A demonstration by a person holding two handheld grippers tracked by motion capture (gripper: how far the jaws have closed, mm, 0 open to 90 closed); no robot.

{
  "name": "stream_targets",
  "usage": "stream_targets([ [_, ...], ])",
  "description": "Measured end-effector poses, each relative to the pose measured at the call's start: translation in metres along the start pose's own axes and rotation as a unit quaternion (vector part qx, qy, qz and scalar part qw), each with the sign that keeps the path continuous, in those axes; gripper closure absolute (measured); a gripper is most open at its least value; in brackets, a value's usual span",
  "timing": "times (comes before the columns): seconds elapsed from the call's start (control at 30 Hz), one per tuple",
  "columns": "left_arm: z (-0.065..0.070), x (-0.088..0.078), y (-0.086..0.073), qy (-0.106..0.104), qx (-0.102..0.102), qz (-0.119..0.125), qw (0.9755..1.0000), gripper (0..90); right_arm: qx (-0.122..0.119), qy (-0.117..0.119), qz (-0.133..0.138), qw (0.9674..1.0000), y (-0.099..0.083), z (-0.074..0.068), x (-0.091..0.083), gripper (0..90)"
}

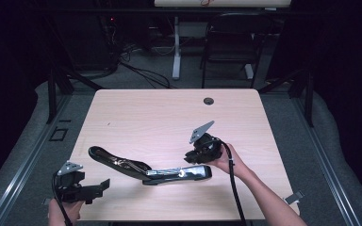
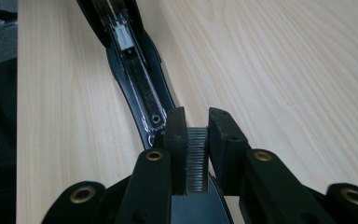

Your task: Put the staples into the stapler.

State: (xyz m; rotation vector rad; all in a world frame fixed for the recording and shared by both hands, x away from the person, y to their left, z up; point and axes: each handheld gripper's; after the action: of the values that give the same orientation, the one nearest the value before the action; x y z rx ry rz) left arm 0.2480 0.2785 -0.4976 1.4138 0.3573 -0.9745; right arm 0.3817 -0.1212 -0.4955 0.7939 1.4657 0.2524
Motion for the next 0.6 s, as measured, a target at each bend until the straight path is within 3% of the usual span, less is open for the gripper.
stream_targets([
  [0.47,0.0,0.0,0.0,0.0,0.003,-0.007,1.0,0.1,-0.051,0.036,0.02,0.9978,0.022,-0.01,0.022,78.4],
  [0.6,0.0,0.0,0.0,0.0,0.002,-0.005,1.0,0.1,-0.065,0.049,0.015,0.9966,0.026,-0.012,0.032,78.3],
])
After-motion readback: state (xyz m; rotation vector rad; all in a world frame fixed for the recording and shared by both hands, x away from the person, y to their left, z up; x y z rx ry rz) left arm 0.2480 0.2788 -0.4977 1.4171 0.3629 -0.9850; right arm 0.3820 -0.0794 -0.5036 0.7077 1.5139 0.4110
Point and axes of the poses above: each handheld gripper's, and its own axes: x roughly forward along the jaws, y roughly out of its top, z roughly to its right, and after that the axes turned 1 degree about -z, right-handed
